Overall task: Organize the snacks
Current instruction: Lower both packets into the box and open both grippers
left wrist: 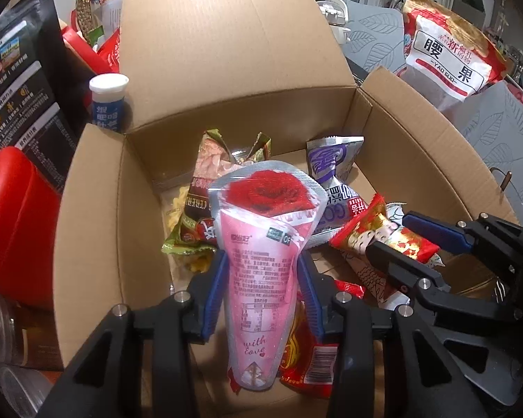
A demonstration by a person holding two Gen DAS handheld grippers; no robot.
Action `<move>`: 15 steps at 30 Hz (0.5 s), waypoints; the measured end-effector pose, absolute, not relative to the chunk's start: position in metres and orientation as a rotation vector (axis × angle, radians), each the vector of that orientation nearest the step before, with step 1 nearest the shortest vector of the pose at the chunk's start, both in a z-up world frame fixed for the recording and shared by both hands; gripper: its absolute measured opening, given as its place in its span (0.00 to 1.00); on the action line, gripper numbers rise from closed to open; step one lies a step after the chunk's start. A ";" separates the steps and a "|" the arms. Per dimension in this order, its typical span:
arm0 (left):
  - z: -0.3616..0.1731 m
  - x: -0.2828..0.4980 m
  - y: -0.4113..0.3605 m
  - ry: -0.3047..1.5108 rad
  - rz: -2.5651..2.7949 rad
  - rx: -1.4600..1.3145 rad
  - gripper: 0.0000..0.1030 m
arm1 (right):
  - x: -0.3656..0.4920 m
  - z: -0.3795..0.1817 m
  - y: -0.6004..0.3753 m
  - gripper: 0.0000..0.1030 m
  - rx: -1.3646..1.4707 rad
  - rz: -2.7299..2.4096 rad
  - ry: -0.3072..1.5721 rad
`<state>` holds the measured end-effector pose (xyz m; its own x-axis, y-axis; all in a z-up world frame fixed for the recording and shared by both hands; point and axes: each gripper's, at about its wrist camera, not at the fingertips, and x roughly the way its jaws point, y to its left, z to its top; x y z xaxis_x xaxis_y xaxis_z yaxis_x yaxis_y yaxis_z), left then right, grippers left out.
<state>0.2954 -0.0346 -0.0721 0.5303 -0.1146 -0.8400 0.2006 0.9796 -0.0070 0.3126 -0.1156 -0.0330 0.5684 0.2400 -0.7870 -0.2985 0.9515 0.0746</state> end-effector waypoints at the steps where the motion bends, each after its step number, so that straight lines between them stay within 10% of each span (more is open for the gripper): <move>1: -0.070 0.294 -0.035 0.990 -0.180 0.098 0.39 | 0.312 -0.031 -0.116 0.38 -0.071 0.313 0.913; 8: -0.051 0.283 -0.024 0.959 -0.133 0.092 0.39 | 0.300 -0.014 -0.118 0.59 -0.062 0.301 0.880; 15: -0.024 0.265 -0.011 0.929 -0.109 0.065 0.39 | 0.281 0.013 -0.121 0.60 -0.056 0.283 0.831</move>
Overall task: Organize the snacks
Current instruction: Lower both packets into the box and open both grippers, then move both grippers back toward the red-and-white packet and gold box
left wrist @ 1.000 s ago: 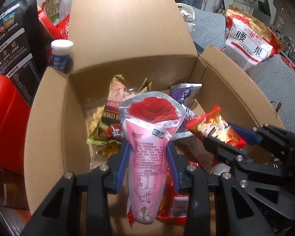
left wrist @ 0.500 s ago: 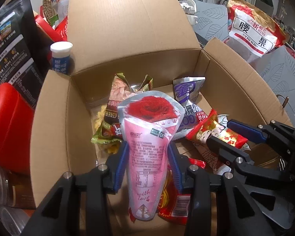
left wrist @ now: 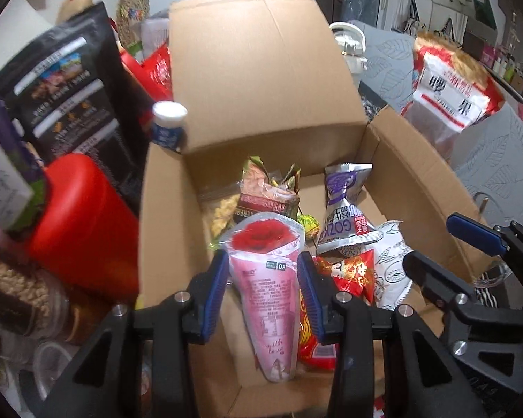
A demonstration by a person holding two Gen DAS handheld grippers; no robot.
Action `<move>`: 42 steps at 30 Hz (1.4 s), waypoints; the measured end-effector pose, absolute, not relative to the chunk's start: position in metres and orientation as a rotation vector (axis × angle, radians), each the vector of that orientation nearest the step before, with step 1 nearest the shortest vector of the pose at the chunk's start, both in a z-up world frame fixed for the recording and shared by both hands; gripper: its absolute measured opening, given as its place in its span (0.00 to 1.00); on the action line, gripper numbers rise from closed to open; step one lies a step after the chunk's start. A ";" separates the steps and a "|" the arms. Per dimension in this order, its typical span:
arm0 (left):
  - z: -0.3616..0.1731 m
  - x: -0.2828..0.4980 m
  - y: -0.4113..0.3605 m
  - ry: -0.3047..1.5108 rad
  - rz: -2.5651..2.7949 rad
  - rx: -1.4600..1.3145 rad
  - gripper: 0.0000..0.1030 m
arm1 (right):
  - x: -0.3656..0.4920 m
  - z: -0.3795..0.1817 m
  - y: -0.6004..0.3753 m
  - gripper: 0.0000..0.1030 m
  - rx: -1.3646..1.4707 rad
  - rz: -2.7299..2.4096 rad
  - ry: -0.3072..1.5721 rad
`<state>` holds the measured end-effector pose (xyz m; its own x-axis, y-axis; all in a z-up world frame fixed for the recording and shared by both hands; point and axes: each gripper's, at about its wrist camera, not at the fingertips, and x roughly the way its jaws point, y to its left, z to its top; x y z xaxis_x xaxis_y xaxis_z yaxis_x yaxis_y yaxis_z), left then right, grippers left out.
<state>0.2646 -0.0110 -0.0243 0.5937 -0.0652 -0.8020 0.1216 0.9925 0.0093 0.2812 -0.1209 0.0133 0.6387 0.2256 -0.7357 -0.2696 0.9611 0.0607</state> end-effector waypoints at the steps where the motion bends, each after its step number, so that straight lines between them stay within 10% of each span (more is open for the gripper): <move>1: -0.020 0.261 -0.010 0.921 -0.109 0.064 0.39 | 0.278 0.017 -0.122 0.60 -0.056 0.281 0.823; 15: 0.052 0.193 -0.004 0.761 -0.104 0.071 0.42 | 0.211 0.087 -0.143 0.63 -0.042 0.250 0.661; 16: 0.057 0.188 -0.004 0.746 -0.104 0.071 0.48 | 0.206 0.092 -0.144 0.63 -0.042 0.247 0.648; 18: 0.068 0.176 -0.003 0.707 -0.109 0.068 0.96 | 0.196 0.100 -0.148 0.66 -0.042 0.245 0.627; 19: 0.074 0.169 -0.002 0.679 -0.111 0.063 1.00 | 0.190 0.104 -0.149 0.68 -0.040 0.245 0.613; 42: 0.109 0.051 0.002 0.536 -0.176 0.115 1.00 | 0.083 0.133 -0.149 0.75 -0.042 0.261 0.498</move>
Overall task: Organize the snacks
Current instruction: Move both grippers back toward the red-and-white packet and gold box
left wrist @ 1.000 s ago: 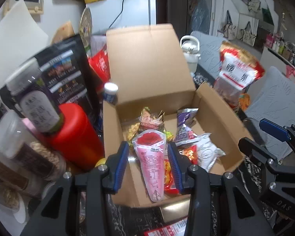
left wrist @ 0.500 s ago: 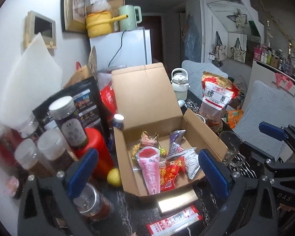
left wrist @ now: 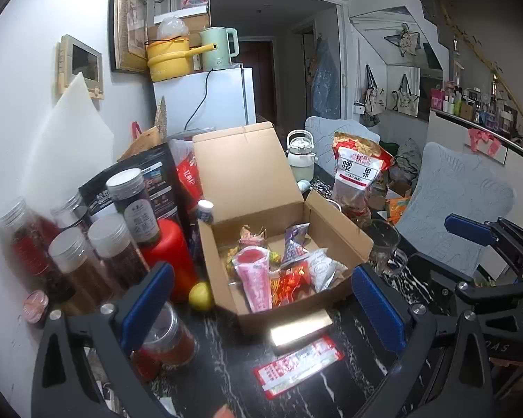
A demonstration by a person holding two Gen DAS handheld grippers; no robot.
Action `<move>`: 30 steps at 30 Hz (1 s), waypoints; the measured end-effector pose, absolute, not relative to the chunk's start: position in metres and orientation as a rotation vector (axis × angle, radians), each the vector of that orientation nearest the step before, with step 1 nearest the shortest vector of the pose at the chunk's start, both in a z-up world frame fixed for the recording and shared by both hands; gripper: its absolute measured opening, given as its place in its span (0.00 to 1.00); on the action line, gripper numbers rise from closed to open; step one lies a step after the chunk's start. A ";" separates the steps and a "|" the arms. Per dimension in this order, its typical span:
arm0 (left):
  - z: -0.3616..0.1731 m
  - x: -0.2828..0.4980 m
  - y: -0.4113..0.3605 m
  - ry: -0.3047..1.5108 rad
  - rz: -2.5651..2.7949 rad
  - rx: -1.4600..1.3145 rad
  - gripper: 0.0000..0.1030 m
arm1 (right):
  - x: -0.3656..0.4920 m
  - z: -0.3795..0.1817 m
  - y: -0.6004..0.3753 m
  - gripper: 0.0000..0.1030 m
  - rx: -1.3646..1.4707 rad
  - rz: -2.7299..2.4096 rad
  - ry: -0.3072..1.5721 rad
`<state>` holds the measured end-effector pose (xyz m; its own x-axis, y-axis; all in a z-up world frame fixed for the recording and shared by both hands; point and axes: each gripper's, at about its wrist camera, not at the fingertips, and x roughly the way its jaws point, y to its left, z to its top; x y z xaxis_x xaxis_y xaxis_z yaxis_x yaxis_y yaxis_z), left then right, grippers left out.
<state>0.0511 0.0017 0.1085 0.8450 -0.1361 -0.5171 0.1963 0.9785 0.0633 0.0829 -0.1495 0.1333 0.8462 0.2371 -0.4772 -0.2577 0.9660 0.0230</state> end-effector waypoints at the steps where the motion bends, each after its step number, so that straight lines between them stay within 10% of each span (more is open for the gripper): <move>1: 0.107 0.047 0.002 0.534 -0.175 0.121 1.00 | 0.079 0.133 -0.148 0.75 -0.041 0.259 0.497; 30: -0.004 0.008 0.027 0.688 -0.305 0.077 1.00 | 0.036 0.030 -0.137 0.75 0.063 0.243 0.689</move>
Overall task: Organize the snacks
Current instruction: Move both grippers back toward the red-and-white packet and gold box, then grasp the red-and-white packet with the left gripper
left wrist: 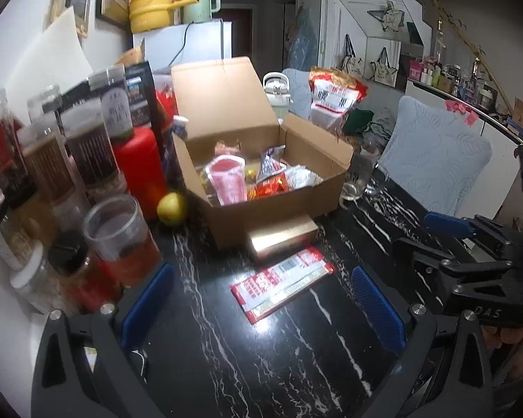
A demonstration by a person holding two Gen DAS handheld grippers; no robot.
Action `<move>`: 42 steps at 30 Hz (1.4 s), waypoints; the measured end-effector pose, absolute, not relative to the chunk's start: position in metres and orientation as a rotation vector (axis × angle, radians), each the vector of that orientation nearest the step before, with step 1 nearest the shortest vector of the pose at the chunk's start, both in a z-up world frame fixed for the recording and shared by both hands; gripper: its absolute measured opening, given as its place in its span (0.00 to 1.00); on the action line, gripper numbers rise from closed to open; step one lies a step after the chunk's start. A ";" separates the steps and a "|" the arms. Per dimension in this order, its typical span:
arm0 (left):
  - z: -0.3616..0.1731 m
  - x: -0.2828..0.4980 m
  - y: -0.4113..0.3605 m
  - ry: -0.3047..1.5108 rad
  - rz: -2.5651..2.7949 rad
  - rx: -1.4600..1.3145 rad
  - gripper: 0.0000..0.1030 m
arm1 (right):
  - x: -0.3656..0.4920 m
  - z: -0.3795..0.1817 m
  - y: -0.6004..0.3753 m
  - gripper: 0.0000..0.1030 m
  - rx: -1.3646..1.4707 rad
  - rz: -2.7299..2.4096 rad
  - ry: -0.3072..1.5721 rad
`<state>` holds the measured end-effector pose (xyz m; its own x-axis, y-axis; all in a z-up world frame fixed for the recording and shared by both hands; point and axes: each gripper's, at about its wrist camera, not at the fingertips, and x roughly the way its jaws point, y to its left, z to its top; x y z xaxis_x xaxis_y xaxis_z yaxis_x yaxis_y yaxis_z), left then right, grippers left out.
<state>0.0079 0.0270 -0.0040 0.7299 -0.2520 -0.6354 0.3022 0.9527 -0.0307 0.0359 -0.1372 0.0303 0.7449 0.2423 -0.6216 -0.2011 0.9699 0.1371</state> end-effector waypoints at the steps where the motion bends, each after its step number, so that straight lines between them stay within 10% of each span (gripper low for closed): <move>1: -0.008 0.010 0.028 0.696 -0.313 0.077 1.00 | 0.038 0.026 -0.136 0.75 0.065 0.244 0.698; 34: -0.123 0.120 -0.024 0.966 -0.587 0.164 1.00 | 0.101 -0.055 -0.169 0.75 0.132 0.187 0.900; 42: -0.132 0.107 -0.036 0.984 -0.530 0.221 0.72 | 0.104 -0.060 -0.173 0.75 0.136 0.185 0.910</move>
<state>0.1068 -0.0358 -0.1317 0.4404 -0.3254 -0.8368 0.5200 0.8522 -0.0577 0.1038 -0.1731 -0.0601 0.5993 0.2169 -0.7705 -0.1017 0.9754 0.1955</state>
